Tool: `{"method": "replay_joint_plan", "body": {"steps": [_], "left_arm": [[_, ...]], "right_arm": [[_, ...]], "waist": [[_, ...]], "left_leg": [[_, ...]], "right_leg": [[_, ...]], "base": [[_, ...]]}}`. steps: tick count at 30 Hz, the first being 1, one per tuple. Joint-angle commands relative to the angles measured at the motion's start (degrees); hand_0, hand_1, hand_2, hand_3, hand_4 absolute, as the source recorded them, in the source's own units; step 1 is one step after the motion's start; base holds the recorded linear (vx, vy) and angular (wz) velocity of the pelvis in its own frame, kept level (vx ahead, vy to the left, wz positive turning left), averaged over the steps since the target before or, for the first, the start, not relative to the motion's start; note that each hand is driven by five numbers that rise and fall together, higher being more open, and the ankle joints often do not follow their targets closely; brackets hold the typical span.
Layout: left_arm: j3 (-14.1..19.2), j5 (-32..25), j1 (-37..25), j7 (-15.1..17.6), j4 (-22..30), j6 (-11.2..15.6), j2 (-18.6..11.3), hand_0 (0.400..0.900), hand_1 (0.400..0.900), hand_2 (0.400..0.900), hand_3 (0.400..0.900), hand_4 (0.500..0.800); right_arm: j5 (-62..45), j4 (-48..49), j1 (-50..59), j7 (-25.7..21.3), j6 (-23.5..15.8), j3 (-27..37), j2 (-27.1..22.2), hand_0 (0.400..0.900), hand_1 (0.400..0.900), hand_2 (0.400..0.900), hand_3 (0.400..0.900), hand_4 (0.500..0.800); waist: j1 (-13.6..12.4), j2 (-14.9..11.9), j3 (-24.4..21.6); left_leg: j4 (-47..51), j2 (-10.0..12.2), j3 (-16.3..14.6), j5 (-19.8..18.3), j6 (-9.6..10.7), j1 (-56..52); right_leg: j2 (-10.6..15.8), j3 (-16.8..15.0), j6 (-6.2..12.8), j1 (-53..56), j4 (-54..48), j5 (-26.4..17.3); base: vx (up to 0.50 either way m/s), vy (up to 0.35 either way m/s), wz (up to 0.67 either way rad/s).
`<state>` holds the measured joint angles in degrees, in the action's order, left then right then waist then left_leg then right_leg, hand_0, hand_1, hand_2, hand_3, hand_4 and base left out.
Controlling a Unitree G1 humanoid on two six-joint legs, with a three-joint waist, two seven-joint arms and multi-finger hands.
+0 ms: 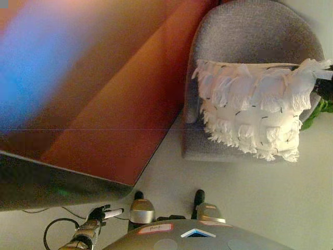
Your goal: Pick up the pillow and put it on the sofa.
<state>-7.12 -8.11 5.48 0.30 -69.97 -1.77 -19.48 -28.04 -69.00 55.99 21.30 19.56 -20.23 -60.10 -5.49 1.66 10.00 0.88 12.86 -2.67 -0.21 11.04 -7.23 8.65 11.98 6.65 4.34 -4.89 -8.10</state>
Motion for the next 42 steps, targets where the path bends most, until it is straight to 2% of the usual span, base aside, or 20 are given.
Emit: {"method": "replay_joint_plan", "body": {"steps": [1,2,5,8,14,24,28,35,42], "left_arm": [[-3.92,2.22,-0.17,0.52,-3.53,1.04,-7.08,0.900,0.900,0.900,0.900,0.800],[-4.42,1.57,-0.18,0.32,-3.26,1.09,-7.36,0.900,0.900,0.900,0.900,0.800],[-4.64,1.07,-0.83,-0.46,-2.82,0.73,-7.85,0.900,0.900,0.900,0.900,0.800],[-4.88,0.16,-1.93,-1.50,-2.56,0.67,-8.30,0.900,0.900,0.900,0.900,0.800],[-4.96,-1.01,-1.77,-2.61,-1.93,1.47,-7.71,0.900,0.900,0.900,0.900,0.800],[-4.46,0.06,-0.39,-3.96,-1.80,1.35,-7.49,0.900,0.900,0.900,0.900,0.800],[-4.09,0.22,-0.18,-4.54,-1.92,1.58,-8.02,0.900,0.900,0.900,0.900,0.800],[-3.76,-0.25,-0.40,-5.51,-1.73,1.62,-9.22,0.900,0.900,0.900,0.900,0.800],[-2.99,0.99,0.31,-5.92,-2.15,1.97,-9.96,0.900,0.900,0.900,0.900,0.800]], "right_arm": [[6.10,-1.86,14.09,-5.73,1.38,-3.49,-5.67,0.900,0.900,0.900,0.900,0.800],[7.51,-2.43,15.09,-5.56,2.59,-4.55,-5.61,0.900,0.900,0.900,0.900,0.800],[9.81,-3.89,16.80,-4.32,2.52,-7.58,-5.91,0.900,0.900,0.900,0.900,0.800],[9.24,-4.20,18.26,-5.36,2.91,-9.14,-6.30,0.900,0.900,0.900,0.900,0.800],[10.04,-4.76,18.39,-5.30,2.86,-8.47,-8.13,0.900,0.900,0.900,0.900,0.800],[12.13,-5.21,15.95,-4.23,1.76,-7.22,-9.09,0.900,0.900,0.900,0.900,0.800],[13.01,-5.01,16.36,-8.40,-0.19,-8.08,-9.36,0.900,0.900,0.900,0.900,0.800],[12.68,-3.45,18.30,-14.76,-1.18,-9.82,-10.51,0.900,0.900,0.900,0.900,0.800],[13.17,-3.94,21.57,-15.83,0.66,-12.85,-13.47,0.900,0.900,0.900,0.900,0.800]], "waist": [[-2.42,-0.60,-3.95],[-2.46,-0.14,-3.79],[-2.68,1.08,-3.06],[-2.41,1.98,-2.39],[-1.73,3.46,-1.85],[-1.23,3.47,-2.61],[-1.01,3.18,-2.64],[-0.42,1.92,-3.12],[-0.18,0.18,-4.35]], "left_leg": [[-0.60,3.15,1.93,3.50,-1.56,3.20],[-0.74,3.17,2.21,3.73,-1.44,3.67],[-0.90,2.93,3.07,4.13,-1.30,5.11],[-0.57,2.49,3.49,4.55,-1.18,6.58],[-0.93,2.23,3.35,4.71,-1.03,7.36],[-1.12,2.42,2.40,4.66,-0.81,5.88],[-1.09,2.51,1.97,4.69,-0.80,5.73],[-1.09,2.67,1.14,4.32,-0.88,5.23],[-1.25,2.94,0.56,3.75,-1.05,4.34]], "right_leg": [[2.73,-0.59,1.16,0.19,8.22,8.72],[2.71,-0.69,0.92,-0.27,8.63,8.86],[2.97,-0.54,0.74,-1.56,9.44,9.12],[3.48,-0.42,0.75,-3.31,10.14,9.22],[4.19,-0.33,0.33,-4.63,11.71,10.08],[3.99,-0.38,0.13,-3.36,11.83,10.47],[4.08,-0.63,0.29,-3.22,11.48,10.22],[4.12,-0.93,0.66,-2.66,10.87,9.96],[3.53,-1.24,0.55,-1.35,10.23,10.25]], "base": [[-0.01,-0.027,0.05],[-0.02,-0.006,0.06],[-0.05,0.007,0.04],[-0.11,0.024,0.01],[-0.04,0.035,0.01],[0.04,0.016,-0.03],[0.00,0.010,-0.06],[0.00,-0.003,-0.07],[0.05,-0.025,-0.07]]}}
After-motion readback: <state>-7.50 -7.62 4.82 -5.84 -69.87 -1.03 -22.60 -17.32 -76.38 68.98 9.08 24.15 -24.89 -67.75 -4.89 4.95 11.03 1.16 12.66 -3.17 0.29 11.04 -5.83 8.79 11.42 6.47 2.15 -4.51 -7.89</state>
